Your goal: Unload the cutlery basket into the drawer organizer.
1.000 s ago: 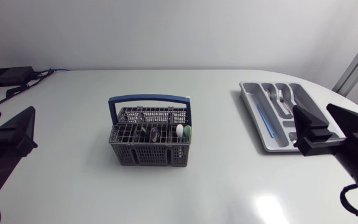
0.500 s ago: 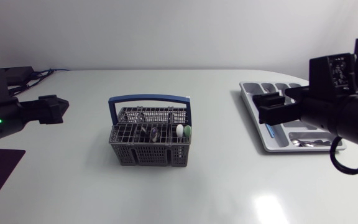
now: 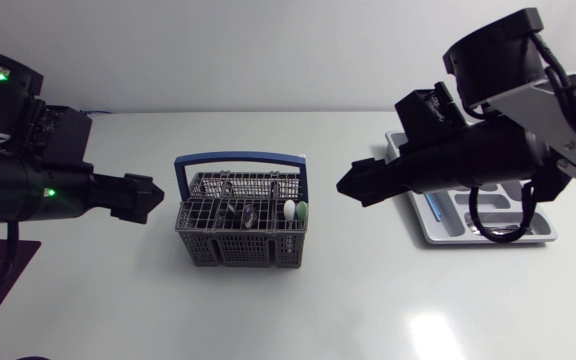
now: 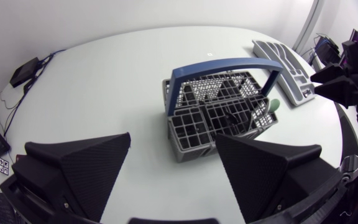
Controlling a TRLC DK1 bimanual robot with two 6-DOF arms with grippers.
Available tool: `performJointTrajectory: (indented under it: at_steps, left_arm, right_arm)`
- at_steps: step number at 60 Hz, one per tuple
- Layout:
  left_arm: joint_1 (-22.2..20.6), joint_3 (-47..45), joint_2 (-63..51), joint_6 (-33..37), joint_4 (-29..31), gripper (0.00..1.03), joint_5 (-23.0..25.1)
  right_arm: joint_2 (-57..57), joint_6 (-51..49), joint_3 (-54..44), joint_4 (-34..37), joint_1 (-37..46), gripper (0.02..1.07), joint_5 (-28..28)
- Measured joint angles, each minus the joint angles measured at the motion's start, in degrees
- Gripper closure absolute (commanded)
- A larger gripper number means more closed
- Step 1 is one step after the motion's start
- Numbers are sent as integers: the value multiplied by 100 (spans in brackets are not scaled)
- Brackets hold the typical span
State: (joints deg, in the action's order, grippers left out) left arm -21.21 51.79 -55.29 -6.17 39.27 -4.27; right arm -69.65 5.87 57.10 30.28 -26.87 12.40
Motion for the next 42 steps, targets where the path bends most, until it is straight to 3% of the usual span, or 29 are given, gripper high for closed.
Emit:
performJointTrajectory:
  at_steps: [6,19,26,42]
  left_arm:
    - [-2,201,-201,46,74,7,435]
    - [-2,308,-393,195,70,5,968]
    - [-96,308,-409,304,-79,5,1014]
    - [-350,175,-409,466,-533,6,1073]
  right_arm:
    - [-293,28,181,129,-4,33,284]
    - [-940,59,323,190,-61,40,695]
    - [-1228,59,431,188,-133,53,782]
    - [-1681,59,697,160,-415,65,798]
